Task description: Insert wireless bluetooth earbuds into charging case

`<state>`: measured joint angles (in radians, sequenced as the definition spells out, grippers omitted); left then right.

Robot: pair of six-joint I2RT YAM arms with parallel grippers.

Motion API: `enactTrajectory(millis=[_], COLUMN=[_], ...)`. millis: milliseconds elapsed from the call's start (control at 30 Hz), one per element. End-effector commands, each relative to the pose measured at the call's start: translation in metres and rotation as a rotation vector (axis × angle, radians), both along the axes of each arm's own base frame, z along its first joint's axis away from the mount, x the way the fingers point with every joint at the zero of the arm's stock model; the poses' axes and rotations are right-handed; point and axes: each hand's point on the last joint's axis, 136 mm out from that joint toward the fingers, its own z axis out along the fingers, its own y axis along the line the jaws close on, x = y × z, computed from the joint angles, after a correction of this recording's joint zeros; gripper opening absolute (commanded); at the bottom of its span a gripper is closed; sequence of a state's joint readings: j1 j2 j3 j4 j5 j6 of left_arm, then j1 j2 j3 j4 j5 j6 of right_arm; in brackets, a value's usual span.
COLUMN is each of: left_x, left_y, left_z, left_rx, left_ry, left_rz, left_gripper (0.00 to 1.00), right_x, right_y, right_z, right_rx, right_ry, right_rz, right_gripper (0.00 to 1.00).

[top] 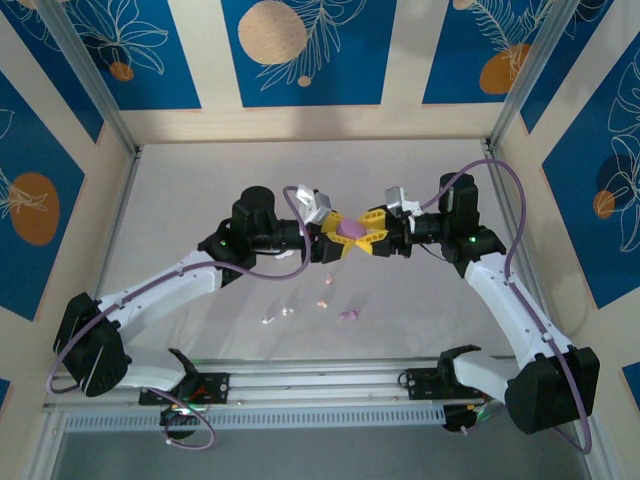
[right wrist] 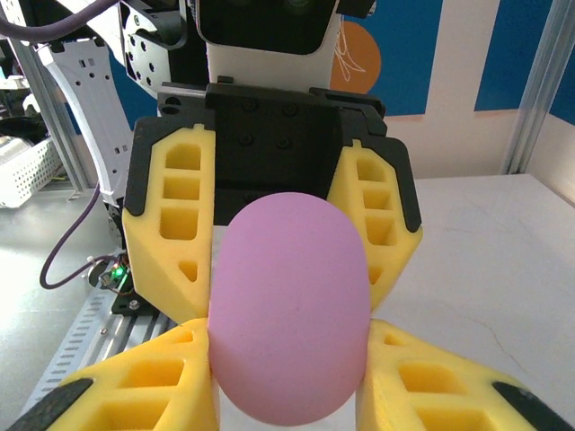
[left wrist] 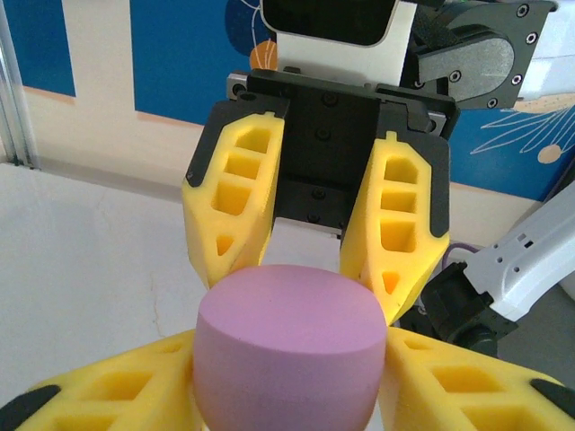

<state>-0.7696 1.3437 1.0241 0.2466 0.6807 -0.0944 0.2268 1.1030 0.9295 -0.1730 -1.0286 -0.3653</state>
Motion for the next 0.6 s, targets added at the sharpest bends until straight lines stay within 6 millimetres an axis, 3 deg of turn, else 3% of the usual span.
enactTrajectory(millis=[0, 133, 300, 567], left_x=[-0.007, -0.008, -0.009, -0.010], left_y=[-0.002, -0.002, -0.004, -0.005], left_z=[0.009, 0.009, 0.013, 0.021], left_rx=[-0.004, -0.003, -0.011, -0.069], left_ry=[-0.029, -0.030, -0.028, -0.019], left_rz=[-0.031, -0.034, -0.045, -0.052], left_gripper=[0.50, 0.51, 0.40, 0.46], right_x=[-0.006, -0.006, -0.004, -0.004], right_y=[0.000, 0.000, 0.000, 0.000], right_z=[0.011, 0.010, 0.009, 0.003], right_rx=[0.013, 0.013, 0.010, -0.010], right_ry=[-0.025, -0.019, -0.015, -0.017], right_rz=[0.016, 0.012, 0.009, 0.000], right_gripper=[0.36, 0.36, 0.36, 0.36])
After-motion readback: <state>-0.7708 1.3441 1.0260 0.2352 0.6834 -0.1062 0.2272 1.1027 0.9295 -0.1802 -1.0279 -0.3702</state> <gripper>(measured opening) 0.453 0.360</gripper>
